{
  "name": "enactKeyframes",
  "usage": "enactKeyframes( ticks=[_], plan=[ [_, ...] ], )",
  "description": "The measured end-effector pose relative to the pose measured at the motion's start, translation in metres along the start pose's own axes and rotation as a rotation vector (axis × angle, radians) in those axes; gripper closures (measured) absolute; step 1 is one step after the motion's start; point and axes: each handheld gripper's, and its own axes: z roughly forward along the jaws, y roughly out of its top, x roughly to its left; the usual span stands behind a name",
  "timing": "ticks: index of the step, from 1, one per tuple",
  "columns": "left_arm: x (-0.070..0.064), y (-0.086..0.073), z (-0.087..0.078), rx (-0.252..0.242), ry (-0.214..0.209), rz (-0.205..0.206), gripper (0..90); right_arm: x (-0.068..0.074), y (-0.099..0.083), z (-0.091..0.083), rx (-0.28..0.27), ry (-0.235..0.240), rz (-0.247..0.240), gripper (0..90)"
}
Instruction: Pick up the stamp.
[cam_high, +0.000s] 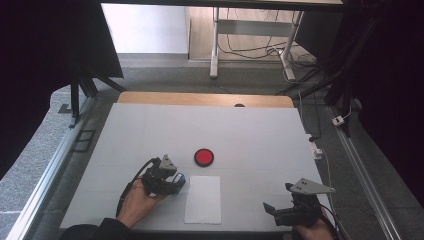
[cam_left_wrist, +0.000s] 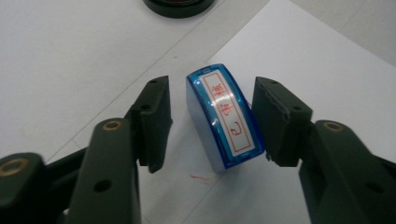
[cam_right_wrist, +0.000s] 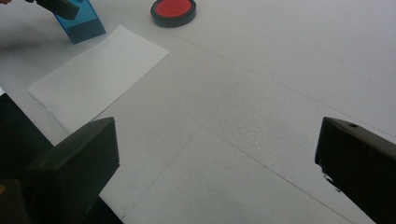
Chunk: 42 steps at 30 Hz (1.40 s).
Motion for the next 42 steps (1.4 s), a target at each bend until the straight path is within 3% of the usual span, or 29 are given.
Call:
enactKeyframes(
  ticks=[7,11,12,14,20,24,32,35,42],
  plan=[
    [-0.001,0.000,0.000,0.003,-0.005,0.006,51.8,0.000,0.000,0.000,0.003,0.000,-0.002,0.0],
    [-0.001,0.000,0.000,0.008,-0.008,0.010,58.5,0.001,0.000,0.000,0.002,0.002,-0.002,0.0],
    [-0.002,0.000,0.000,0.008,0.005,0.012,66.1,0.001,0.000,0.000,0.002,0.002,-0.005,0.0],
    [-0.001,0.000,0.000,0.014,0.006,0.010,68.5,0.001,0.000,0.000,0.003,0.000,-0.007,0.0],
    [-0.001,0.001,0.000,0.018,0.009,0.012,69.9,0.001,0.000,0.000,0.002,0.001,-0.008,0.0],
    [0.000,0.001,-0.001,0.017,-0.001,-0.016,70.0,0.001,0.000,0.000,0.001,-0.001,-0.007,0.0],
    [0.007,0.003,-0.014,-0.051,-0.027,-0.007,70.0,0.001,0.000,0.000,-0.001,0.000,-0.004,0.0],
    [0.011,0.005,-0.022,-0.097,-0.074,-0.010,70.0,0.001,0.000,0.000,-0.002,0.000,-0.004,0.0],
    [0.014,0.011,-0.033,-0.137,-0.115,-0.016,70.0,0.001,0.000,0.000,-0.005,-0.002,-0.004,0.0]
  ],
)
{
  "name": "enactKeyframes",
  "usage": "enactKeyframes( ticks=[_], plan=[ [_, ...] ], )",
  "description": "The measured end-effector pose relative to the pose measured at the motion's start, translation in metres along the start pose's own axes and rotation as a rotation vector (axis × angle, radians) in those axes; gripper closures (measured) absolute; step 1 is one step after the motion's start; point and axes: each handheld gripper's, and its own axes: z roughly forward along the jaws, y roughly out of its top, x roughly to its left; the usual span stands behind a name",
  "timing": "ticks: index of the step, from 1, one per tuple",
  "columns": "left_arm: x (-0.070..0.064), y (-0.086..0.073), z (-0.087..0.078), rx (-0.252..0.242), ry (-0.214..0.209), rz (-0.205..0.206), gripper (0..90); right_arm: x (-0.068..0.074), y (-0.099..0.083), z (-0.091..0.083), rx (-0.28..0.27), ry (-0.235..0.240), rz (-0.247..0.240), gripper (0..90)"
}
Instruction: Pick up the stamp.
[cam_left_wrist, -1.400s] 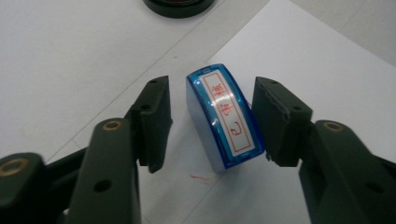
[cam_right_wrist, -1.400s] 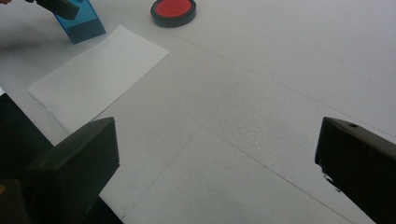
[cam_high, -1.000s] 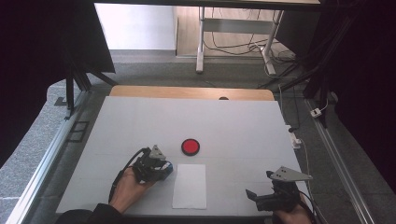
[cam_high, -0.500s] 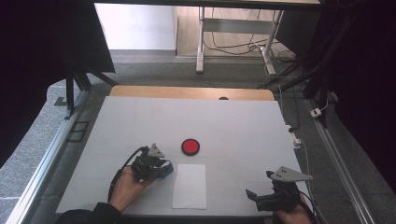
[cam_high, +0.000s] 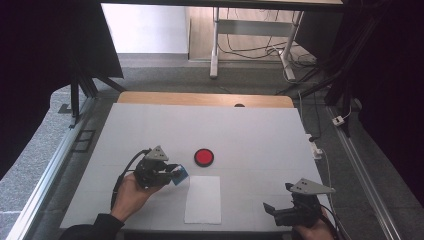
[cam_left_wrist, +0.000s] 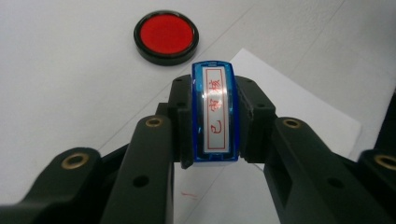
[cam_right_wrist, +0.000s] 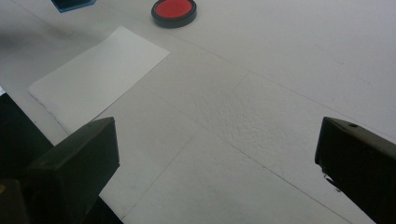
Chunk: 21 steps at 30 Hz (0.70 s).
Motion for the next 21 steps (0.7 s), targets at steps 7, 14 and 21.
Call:
enactKeyframes(
  ticks=[7,14,21],
  plan=[
    [0.001,0.008,-0.011,-0.025,-0.030,0.013,70.0,0.000,0.000,0.000,-0.002,0.000,0.000,0.0],
    [-0.003,0.023,-0.020,-0.065,-0.044,0.070,70.0,0.000,0.000,0.000,-0.006,0.002,0.002,0.0],
    [-0.005,0.039,-0.024,-0.105,-0.084,0.077,69.9,0.000,0.000,0.000,-0.003,0.001,-0.001,0.0]
  ],
)
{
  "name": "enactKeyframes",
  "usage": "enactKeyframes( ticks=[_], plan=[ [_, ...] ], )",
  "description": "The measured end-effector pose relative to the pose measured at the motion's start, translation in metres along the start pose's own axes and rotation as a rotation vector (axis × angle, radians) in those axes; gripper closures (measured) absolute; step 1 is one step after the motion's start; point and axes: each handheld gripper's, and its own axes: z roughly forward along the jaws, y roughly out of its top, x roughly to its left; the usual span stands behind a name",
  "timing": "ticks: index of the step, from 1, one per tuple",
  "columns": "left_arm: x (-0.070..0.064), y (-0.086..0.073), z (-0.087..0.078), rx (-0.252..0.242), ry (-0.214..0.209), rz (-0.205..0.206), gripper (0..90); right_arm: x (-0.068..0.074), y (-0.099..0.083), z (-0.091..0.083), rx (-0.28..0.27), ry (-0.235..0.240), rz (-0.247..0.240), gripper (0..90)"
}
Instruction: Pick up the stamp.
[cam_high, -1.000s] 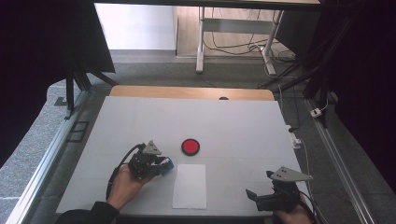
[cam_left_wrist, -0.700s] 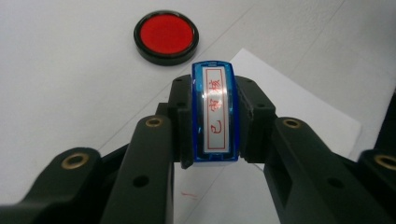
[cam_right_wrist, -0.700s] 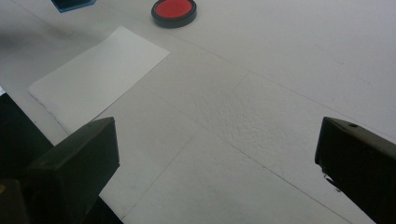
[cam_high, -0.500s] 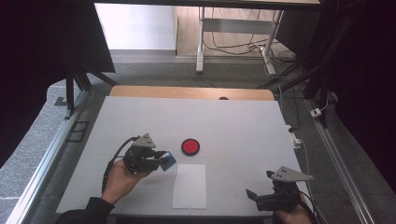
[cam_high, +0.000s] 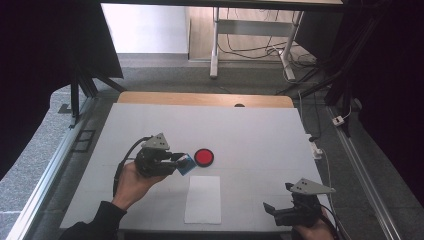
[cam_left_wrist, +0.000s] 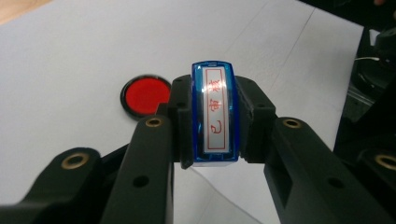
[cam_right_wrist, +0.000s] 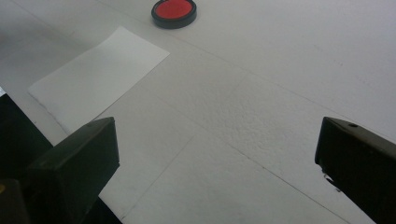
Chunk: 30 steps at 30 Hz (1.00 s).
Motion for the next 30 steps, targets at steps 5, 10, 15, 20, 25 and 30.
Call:
enactKeyframes(
  ticks=[5,10,15,20,25,30],
  plan=[
    [-0.001,0.013,0.001,-0.014,-0.022,0.004,69.9,-0.001,0.000,0.000,-0.003,0.004,0.000,0.0],
    [-0.003,0.020,0.000,-0.037,-0.041,0.032,69.9,-0.001,0.000,0.000,-0.003,0.005,0.000,0.0],
    [-0.009,0.020,-0.002,-0.060,-0.056,0.079,69.9,-0.001,0.000,0.000,-0.006,0.010,0.003,0.0],
    [-0.010,0.017,-0.004,-0.077,-0.101,0.091,69.9,-0.001,0.000,0.000,-0.006,0.016,-0.001,0.0],
    [-0.012,0.015,-0.007,-0.096,-0.154,0.089,69.9,-0.001,0.000,0.000,-0.006,0.019,0.000,0.0],
    [-0.014,0.012,-0.008,-0.089,-0.164,0.098,70.0,-0.001,0.000,0.000,-0.002,0.022,0.007,0.0]
  ],
)
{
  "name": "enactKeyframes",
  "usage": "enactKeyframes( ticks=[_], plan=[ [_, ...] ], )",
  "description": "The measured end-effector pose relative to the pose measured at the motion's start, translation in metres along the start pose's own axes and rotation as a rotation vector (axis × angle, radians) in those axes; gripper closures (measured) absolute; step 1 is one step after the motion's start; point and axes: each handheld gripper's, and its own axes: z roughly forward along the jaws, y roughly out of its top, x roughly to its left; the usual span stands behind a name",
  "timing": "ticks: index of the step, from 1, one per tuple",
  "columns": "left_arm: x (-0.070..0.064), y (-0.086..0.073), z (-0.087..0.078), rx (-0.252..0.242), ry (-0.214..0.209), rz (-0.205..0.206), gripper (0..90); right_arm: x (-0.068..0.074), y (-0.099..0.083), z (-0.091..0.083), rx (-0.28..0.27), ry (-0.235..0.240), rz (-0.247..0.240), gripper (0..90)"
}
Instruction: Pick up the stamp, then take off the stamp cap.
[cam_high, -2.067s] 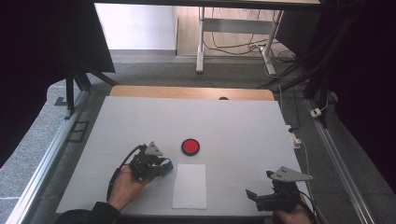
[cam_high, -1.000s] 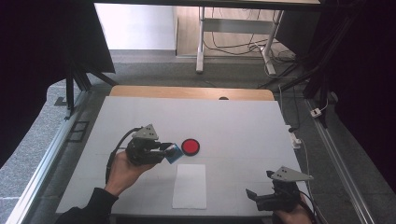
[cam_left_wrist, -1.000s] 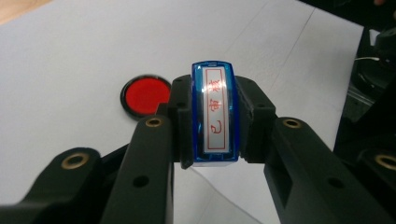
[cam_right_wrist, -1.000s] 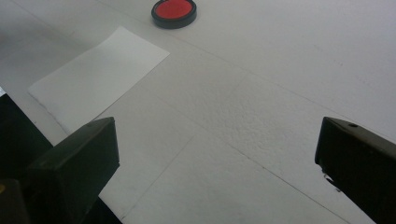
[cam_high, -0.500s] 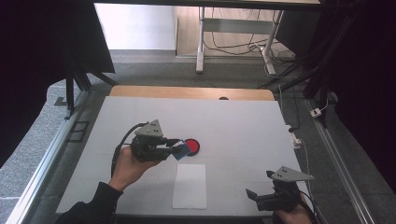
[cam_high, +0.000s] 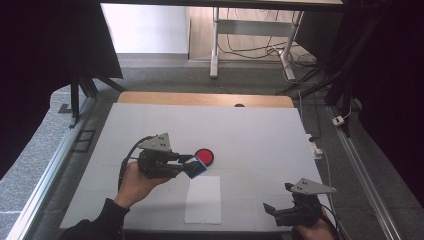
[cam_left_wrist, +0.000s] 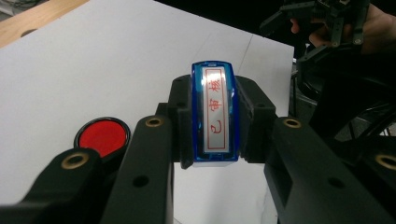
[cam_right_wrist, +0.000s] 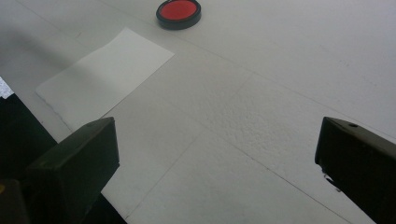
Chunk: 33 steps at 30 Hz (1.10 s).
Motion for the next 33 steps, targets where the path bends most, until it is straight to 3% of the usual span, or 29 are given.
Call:
enactKeyframes(
  ticks=[6,10,17,24,30,32,33],
  plan=[
    [-0.001,-0.002,-0.001,0.005,-0.019,0.011,69.9,0.001,0.001,0.000,-0.002,-0.006,-0.018,0.0],
    [-0.002,-0.003,-0.003,0.005,-0.030,0.021,69.9,0.006,0.004,0.001,-0.021,0.017,-0.027,0.0],
    [-0.002,-0.004,-0.002,0.007,-0.049,0.028,69.9,0.017,0.014,0.005,-0.040,0.048,-0.099,0.0],
    [-0.002,-0.003,0.001,0.011,-0.063,0.030,70.0,0.030,0.025,0.016,-0.058,0.122,-0.164,0.0],
    [-0.003,-0.002,0.003,0.019,-0.072,0.036,69.9,0.034,0.032,0.024,-0.063,0.173,-0.167,0.0],
    [-0.003,-0.002,0.003,0.022,-0.075,0.035,69.9,0.037,0.035,0.028,-0.059,0.200,-0.164,0.0],
    [-0.004,-0.002,0.003,0.023,-0.075,0.036,69.9,0.040,0.038,0.031,-0.056,0.237,-0.159,0.0]
  ],
)
